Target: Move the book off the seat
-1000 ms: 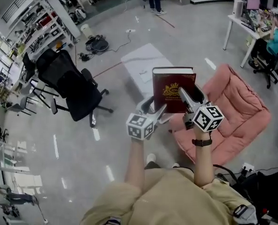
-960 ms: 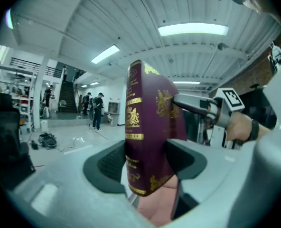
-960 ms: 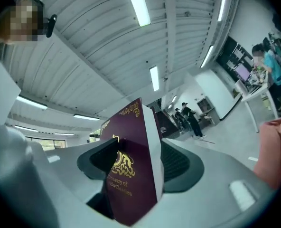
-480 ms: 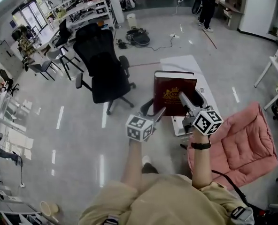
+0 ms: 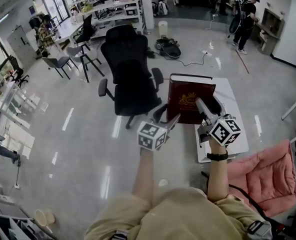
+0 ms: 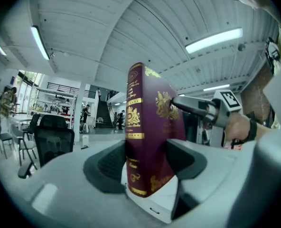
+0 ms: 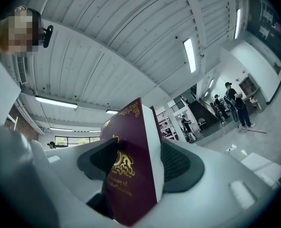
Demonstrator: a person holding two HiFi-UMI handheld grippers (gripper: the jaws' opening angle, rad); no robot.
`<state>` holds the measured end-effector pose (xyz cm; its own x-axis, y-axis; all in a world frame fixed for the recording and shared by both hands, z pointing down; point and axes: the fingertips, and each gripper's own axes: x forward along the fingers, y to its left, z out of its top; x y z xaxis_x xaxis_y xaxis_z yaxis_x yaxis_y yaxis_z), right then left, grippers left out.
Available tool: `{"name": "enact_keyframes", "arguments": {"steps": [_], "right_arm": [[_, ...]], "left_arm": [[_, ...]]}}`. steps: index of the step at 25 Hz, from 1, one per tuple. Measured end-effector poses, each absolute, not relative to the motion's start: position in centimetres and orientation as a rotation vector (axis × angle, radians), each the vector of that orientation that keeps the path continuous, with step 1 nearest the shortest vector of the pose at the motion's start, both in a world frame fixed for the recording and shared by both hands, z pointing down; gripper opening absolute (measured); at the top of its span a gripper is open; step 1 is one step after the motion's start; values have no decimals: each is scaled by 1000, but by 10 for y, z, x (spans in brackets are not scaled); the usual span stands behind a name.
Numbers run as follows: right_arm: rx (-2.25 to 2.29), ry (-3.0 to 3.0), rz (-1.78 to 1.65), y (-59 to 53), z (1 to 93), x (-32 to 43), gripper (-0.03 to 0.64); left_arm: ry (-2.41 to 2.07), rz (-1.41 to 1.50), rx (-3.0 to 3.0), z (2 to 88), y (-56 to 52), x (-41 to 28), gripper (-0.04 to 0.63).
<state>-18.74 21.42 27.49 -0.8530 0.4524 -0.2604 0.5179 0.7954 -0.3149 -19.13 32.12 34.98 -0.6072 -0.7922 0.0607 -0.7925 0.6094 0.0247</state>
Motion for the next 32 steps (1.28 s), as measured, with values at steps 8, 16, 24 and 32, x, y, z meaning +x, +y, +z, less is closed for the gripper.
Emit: {"name": "enact_keyframes", "arguments": {"steps": [8, 16, 24, 32], "right_arm": [[941, 2797, -597, 294, 294, -258, 270], [923, 2829, -651, 275, 322, -320, 268], [866, 2831, -678, 172, 314, -433, 265], [684, 2829, -654, 62, 316, -508, 264]], "left_arm": [[-2758, -25, 1307, 364, 407, -256, 245], [-2710, -50, 1284, 391, 389, -314, 245], [-2647, 21, 1376, 376, 290, -435, 241], [-2593, 24, 1519, 376, 181, -524, 236]]}}
